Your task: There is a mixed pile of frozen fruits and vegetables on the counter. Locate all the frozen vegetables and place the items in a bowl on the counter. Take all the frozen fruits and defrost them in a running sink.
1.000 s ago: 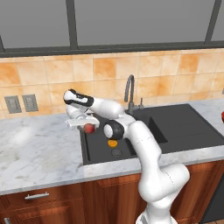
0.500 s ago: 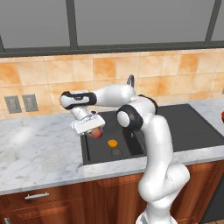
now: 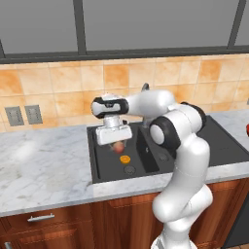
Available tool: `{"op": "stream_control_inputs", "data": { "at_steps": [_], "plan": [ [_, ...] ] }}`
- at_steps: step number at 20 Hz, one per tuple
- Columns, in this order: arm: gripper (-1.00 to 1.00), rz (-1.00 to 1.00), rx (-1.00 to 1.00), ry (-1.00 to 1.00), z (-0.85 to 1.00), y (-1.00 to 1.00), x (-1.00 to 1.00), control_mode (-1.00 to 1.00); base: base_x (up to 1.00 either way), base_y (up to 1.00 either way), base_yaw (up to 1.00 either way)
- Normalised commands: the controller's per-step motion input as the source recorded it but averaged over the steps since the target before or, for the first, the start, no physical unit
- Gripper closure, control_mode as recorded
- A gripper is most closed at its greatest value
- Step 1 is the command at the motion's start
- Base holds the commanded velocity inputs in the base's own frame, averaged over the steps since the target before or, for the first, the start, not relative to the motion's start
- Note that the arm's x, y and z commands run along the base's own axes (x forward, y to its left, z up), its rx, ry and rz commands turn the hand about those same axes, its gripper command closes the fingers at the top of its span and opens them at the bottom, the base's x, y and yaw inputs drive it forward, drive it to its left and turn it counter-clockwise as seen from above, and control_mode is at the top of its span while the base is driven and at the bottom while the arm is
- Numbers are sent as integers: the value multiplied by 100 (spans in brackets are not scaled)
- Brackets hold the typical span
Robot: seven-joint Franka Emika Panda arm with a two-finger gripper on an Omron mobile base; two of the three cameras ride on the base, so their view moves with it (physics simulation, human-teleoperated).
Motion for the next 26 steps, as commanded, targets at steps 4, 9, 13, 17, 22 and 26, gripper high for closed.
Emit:
{"op": "stream_control_inputs", "data": {
  "at_steps": [4, 9, 13, 17, 22, 26],
  "plan": [
    [100, -17, -4, -37, -29, 0, 61, -100, 0, 0, 0],
    [100, -12, -19, -38, -62, 0, 68, -100, 0, 0, 0],
    [100, -15, 2, -8, -70, -11, 87, -100, 0, 0, 0],
    [100, -8, 5, -8, -56, 0, 87, -100, 0, 0, 0],
    [100, -9, -2, -14, -52, 13, 88, -100, 0, 0, 0],
    [100, -14, -3, -17, -54, 16, 59, -100, 0, 0, 0]
  ]
}}
